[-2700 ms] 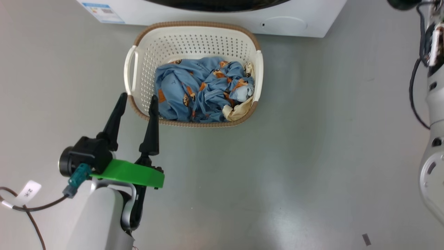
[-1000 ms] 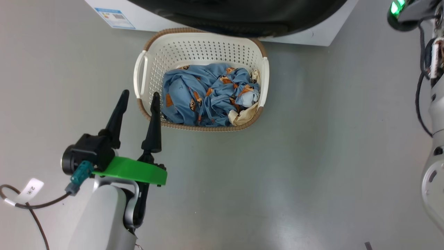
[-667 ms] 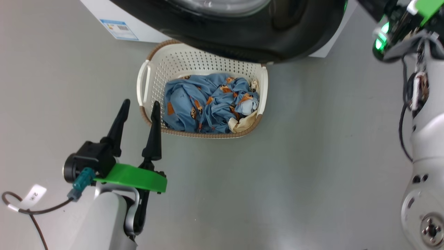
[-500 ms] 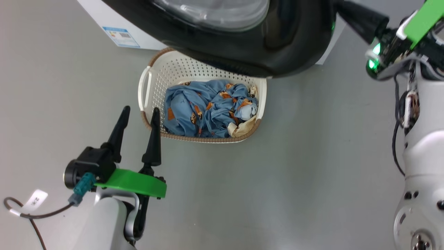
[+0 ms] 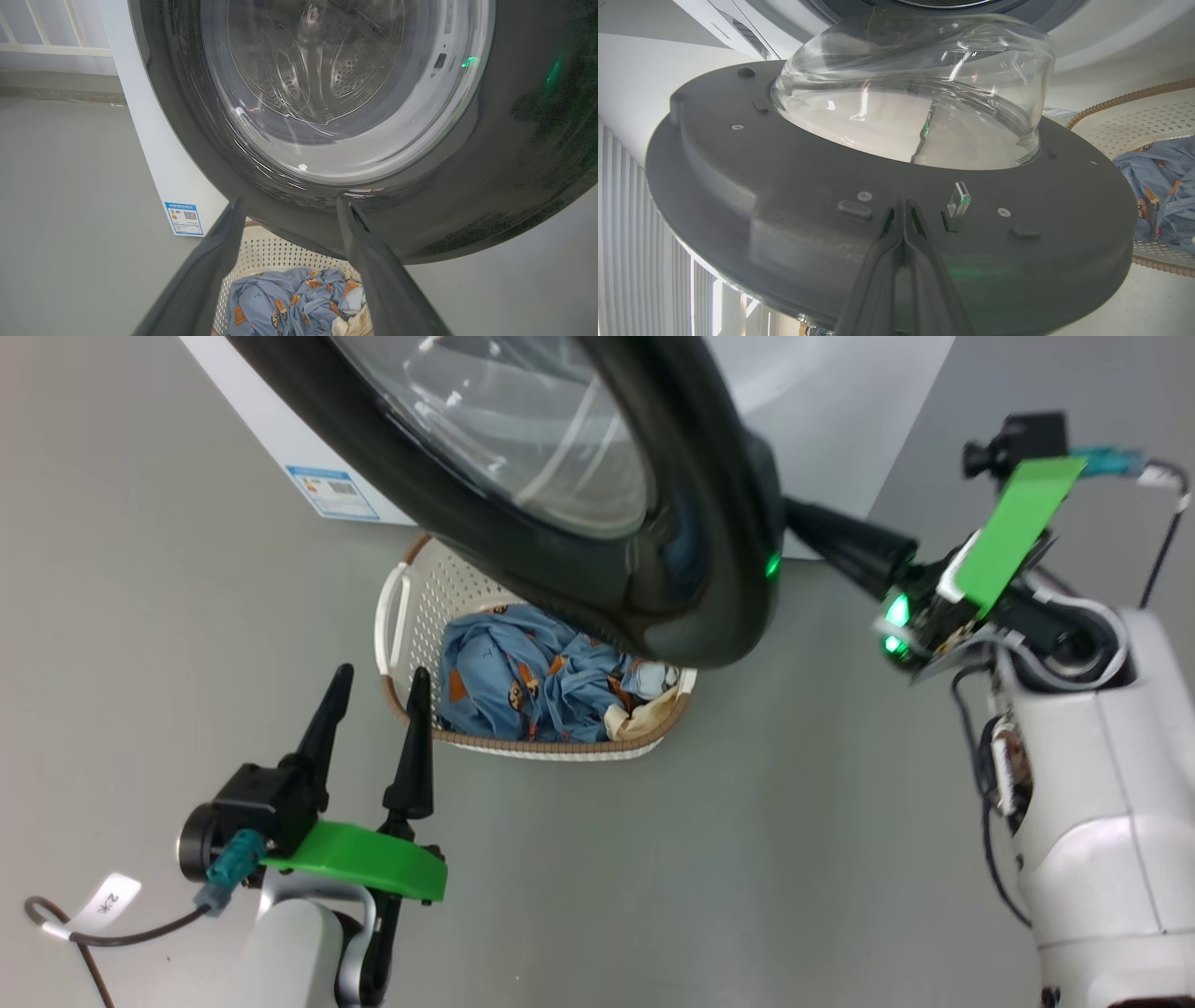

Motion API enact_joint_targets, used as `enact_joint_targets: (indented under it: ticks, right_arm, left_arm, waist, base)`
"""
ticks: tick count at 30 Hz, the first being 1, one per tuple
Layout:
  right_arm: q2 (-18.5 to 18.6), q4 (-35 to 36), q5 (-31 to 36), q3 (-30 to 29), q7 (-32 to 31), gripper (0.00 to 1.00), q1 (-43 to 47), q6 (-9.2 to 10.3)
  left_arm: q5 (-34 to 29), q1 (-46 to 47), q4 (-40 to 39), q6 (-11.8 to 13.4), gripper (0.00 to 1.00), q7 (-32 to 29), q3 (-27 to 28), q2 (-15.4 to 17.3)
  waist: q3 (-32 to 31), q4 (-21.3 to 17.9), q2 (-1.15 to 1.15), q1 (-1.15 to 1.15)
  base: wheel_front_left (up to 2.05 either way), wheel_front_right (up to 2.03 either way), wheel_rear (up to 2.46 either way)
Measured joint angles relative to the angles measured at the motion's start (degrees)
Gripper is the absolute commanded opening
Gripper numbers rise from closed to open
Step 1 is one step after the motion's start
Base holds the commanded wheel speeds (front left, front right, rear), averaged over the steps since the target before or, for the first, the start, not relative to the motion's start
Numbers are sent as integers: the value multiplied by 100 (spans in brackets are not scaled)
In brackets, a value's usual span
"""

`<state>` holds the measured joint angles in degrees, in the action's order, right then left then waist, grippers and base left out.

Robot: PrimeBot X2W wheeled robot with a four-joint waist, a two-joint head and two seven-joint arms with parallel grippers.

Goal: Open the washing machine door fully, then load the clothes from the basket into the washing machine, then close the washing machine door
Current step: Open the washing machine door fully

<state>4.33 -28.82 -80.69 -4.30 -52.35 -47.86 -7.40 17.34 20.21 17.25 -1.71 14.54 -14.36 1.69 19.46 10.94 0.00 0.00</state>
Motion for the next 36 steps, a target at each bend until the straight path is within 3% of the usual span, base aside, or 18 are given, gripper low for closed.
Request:
enact_joint_targets:
  ticks: [27,36]
  right_arm:
    - [40,-54,-1857,2810,1753,0,1056,35]
    - [46,-146,-2299,3453,2149,0,1104,36]
  left_arm:
    - [-156,-482,252,-109,100,-1,-64,8]
    - [-170,-583,323,-154,100,-1,-70,10]
  waist:
    - [-941,68,0,0]
    - [-1115,62,0,0]
  base:
    - [0,0,0]
    - [0,0,0]
